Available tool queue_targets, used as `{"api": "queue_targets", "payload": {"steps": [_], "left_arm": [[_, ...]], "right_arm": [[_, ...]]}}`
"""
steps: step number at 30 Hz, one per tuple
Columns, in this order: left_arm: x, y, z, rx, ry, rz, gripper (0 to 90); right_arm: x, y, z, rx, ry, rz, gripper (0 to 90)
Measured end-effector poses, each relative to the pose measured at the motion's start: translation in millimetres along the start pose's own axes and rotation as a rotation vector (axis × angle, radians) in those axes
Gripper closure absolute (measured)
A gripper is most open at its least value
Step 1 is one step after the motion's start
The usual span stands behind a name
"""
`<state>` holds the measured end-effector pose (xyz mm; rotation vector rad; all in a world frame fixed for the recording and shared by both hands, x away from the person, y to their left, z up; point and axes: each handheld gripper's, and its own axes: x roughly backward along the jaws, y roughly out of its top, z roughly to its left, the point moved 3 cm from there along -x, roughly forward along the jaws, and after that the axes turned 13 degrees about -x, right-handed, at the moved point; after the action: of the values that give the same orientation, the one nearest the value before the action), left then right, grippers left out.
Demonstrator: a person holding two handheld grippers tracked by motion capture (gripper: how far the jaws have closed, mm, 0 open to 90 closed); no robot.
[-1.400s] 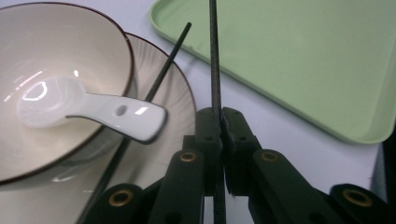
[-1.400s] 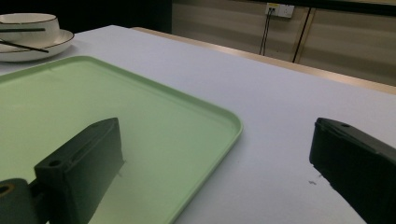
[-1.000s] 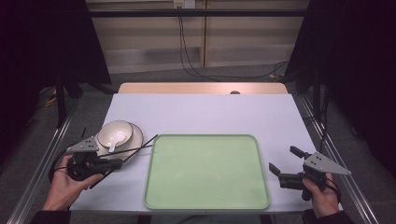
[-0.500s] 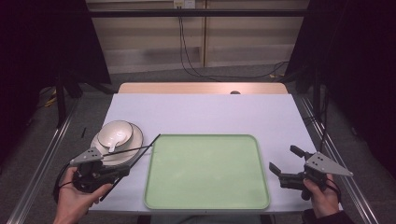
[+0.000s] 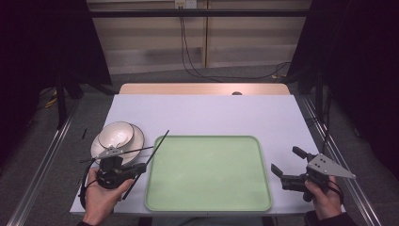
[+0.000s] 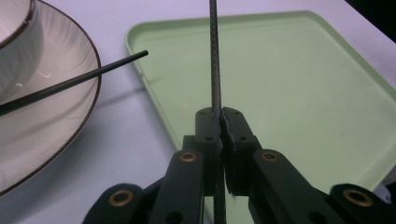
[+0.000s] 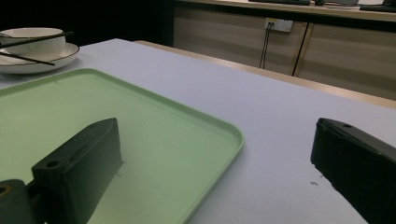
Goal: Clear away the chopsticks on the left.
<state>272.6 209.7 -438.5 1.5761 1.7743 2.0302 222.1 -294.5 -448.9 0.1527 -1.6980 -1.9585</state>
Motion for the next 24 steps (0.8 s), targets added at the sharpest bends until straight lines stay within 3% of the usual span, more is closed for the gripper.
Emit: {"api": "queue_targets", "payload": {"steps": [11,13,16,20,24], "left_arm": [[-27.8,-4.0,-4.8,0.107,0.085,0.062,86.0],[-32.9,-4.3,-6.7,0.123,0.078,0.081,85.9],[-35.9,-3.2,-7.9,0.128,0.096,0.093,86.0],[-44.3,-3.4,-11.4,0.174,0.122,0.114,86.0],[-47.2,-4.8,-14.1,0.178,0.129,0.133,86.0]], "right_arm": [[-0.4,-0.7,0.2,0.004,-0.001,0.011,1.4],[-0.5,-0.6,0.4,0.007,0.001,0.011,1.4],[-0.8,-0.5,0.8,0.005,0.000,0.010,1.5],[-0.9,-0.7,0.7,0.013,-0.005,0.012,1.7],[-0.6,-0.7,0.5,0.010,0.002,0.012,1.7]]}}
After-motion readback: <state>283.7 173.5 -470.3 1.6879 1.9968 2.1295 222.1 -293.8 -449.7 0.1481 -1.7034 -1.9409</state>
